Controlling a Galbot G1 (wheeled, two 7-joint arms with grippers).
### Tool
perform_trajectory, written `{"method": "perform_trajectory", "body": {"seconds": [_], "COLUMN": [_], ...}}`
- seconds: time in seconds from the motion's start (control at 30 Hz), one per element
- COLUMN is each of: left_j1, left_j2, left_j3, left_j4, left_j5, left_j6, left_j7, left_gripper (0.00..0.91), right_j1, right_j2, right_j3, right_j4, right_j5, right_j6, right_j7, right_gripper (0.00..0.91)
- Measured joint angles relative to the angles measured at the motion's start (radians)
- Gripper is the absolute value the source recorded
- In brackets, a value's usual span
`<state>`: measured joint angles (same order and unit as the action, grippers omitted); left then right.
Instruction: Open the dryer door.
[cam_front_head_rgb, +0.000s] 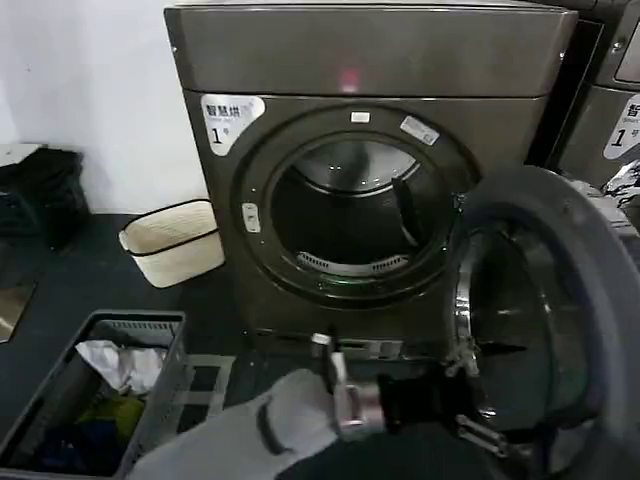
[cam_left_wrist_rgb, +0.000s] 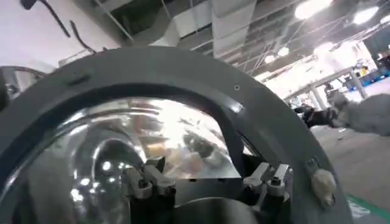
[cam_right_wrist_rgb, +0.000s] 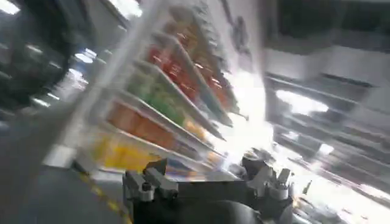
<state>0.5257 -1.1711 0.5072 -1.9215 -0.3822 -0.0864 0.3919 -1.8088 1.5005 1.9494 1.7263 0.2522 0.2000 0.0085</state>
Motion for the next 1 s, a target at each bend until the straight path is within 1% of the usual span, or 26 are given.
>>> {"method": "perform_trajectory", "body": {"seconds": [0.07,0.1,0.17,0.23,0.67,0.9,1.0], "left_j1": [-0.010,-0.015,-0.025,-0.037,-0.083,-0.083,-0.075], "left_j2": [-0.029,-0.045,-0.075,-0.108,-0.317,-0.397,-0.423], "left_j3": [0.019,0.028,0.043,0.052,0.082,0.082,0.083], "left_j4": [0.028,0.041,0.068,0.100,0.285,0.363,0.374], "left_j5": [0.014,0.018,0.021,0.023,0.062,0.053,0.048], "left_j6": [0.000,0.000,0.000,0.000,0.040,0.104,0.108], "left_j7": [-0.022,-0.032,-0.054,-0.065,-0.149,-0.279,-0.301], "left_gripper": [0.907,0.907,0.907,0.907,0.907,0.907,0.907], "right_j1": [0.000,0.000,0.005,0.007,0.006,0.015,0.015], "right_j2": [0.009,0.015,0.023,0.033,0.080,0.086,0.093], "right_j3": [0.010,0.015,0.028,0.039,0.072,0.074,0.070], "right_j4": [-0.016,-0.024,-0.040,-0.044,-0.034,-0.034,-0.030], "right_j5": [-0.035,-0.047,-0.057,-0.062,-0.063,-0.067,-0.064], "right_j6": [-0.006,0.003,0.026,0.027,-0.052,-0.052,-0.054], "right_j7": [0.045,0.067,0.112,0.148,0.240,0.255,0.256], "right_gripper": [0.907,0.907,0.907,0.907,0.907,0.907,0.907]}}
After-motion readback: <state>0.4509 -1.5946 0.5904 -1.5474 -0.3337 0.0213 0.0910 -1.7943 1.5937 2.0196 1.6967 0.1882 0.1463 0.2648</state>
